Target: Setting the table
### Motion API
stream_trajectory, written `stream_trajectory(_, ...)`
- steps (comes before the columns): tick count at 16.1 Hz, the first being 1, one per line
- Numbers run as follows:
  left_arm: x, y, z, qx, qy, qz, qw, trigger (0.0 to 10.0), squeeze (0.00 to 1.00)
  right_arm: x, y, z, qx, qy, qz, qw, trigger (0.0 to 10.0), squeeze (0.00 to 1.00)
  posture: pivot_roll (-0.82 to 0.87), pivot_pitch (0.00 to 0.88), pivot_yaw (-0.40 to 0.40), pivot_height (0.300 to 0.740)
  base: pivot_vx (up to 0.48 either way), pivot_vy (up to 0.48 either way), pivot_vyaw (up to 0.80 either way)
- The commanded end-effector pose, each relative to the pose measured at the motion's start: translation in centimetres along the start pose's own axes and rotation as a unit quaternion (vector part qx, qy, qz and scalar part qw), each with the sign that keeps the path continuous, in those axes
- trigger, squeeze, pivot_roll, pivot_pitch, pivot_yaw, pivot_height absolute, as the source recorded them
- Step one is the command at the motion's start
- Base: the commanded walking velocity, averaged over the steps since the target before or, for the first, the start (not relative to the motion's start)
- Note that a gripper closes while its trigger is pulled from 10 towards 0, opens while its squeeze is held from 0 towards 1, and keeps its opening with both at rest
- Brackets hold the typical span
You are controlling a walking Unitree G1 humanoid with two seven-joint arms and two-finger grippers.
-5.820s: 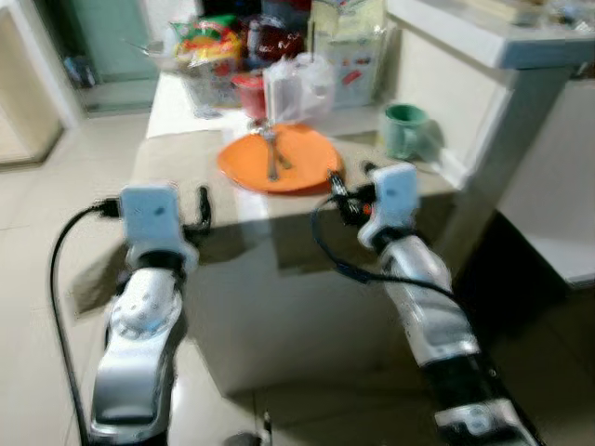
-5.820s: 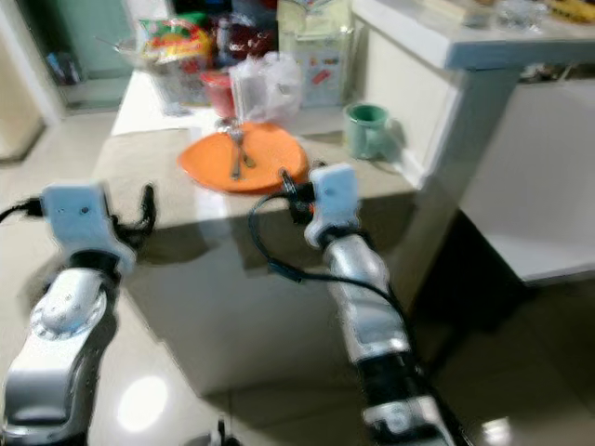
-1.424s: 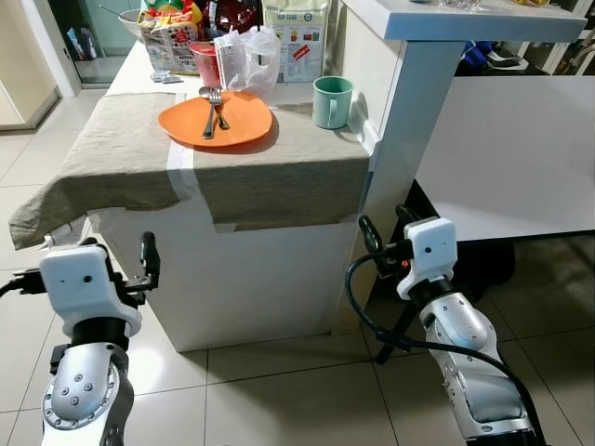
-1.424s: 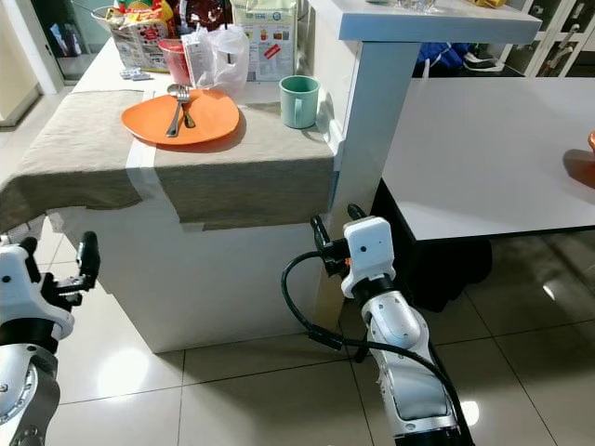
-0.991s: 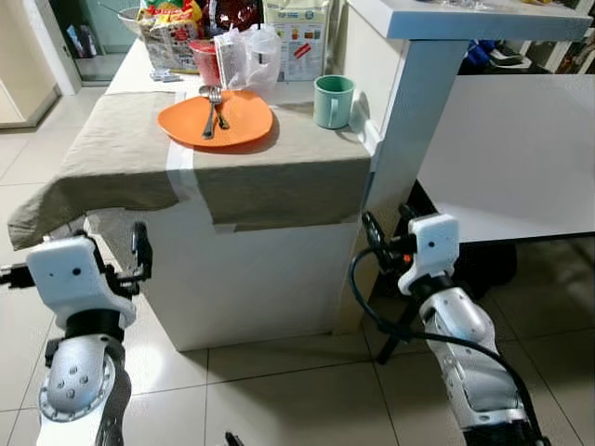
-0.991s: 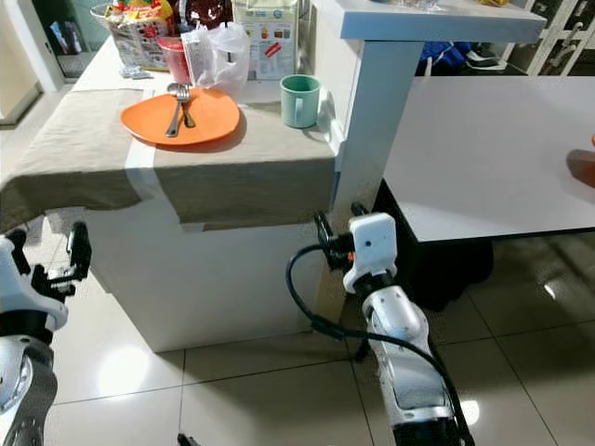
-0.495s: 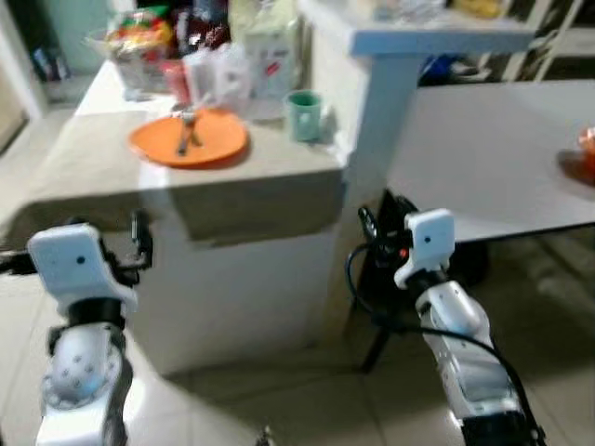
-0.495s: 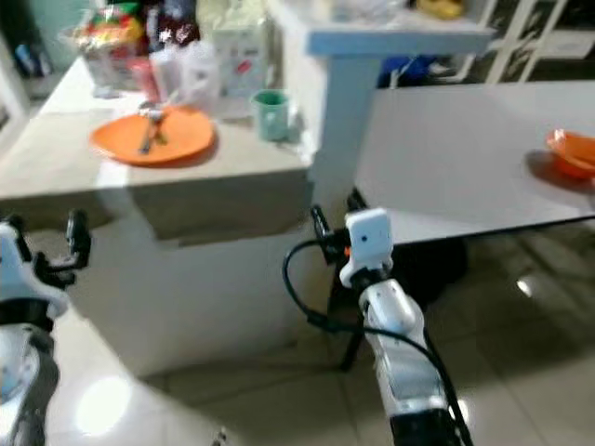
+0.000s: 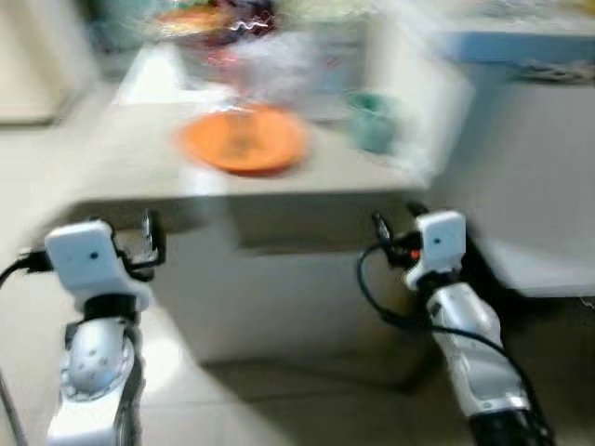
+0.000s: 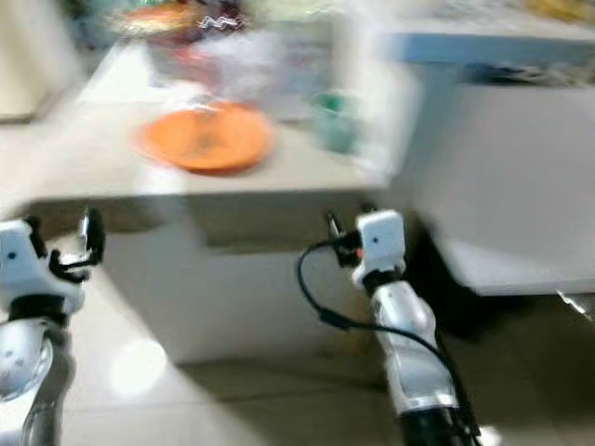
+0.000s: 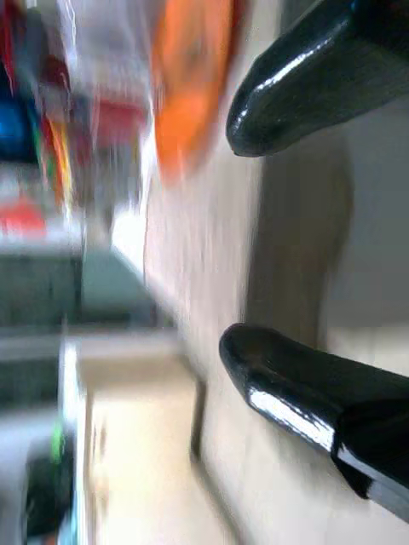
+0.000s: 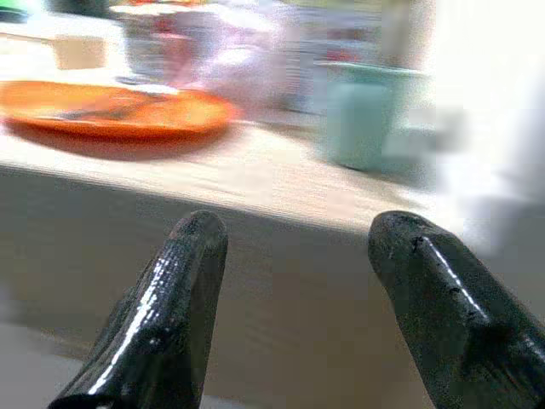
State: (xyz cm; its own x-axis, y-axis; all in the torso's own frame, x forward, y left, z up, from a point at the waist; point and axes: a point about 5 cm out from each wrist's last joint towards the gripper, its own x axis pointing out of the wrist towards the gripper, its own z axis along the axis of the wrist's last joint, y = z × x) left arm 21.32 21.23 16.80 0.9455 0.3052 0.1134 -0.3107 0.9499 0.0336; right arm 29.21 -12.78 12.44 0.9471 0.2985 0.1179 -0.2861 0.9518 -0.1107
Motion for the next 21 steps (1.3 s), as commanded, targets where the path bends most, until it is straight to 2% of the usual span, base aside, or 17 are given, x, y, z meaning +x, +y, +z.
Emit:
stream_trajectory(1, 0.1, -0.7, -0.1, 0.000, 0.005, -0.007, 1.000, 10.0, 0.00, -0.4, -0.1, -0.2, -0.007, 0.001, 0.004, 1.000, 10.0, 0.00, 0.00, 0.000, 0.000, 0.740, 0.000, 0.480, 0.00)
stream_trajectory(4, 0.3, -0.9, 0.2, 0.014, -0.002, -0.012, 1.000, 10.0, 0.00, -0.3, 0.0, -0.3, -0.006, 0.005, 0.002, 1.000, 10.0, 0.00, 0.00, 0.000, 0.002, 0.740, 0.223, 0.379, 0.38)
stream_trajectory(11, 0.6, -1.6, 0.3, 0.041, -0.005, -0.032, 0.999, 10.0, 0.00, -0.4, 0.5, -0.5, -0.007, 0.001, 0.008, 1.000, 10.0, 0.00, 0.00, 0.000, 0.012, 0.740, 0.463, 0.000, 0.00)
stream_trajectory(18, 0.7, -1.7, 0.3, 0.053, -0.007, -0.038, 0.998, 10.0, 0.00, -0.5, 1.2, -0.6, -0.012, -0.001, 0.017, 1.000, 10.0, 0.00, 0.00, 0.002, 0.017, 0.740, 0.416, -0.079, 0.00)
stream_trajectory(21, 0.4, -2.3, 0.6, 0.045, -0.017, -0.061, 0.997, 10.0, 0.00, 0.0, 1.1, 0.2, -0.014, -0.013, 0.010, 1.000, 10.0, 0.00, 0.00, 0.003, 0.018, 0.740, 0.000, -0.317, -0.49)
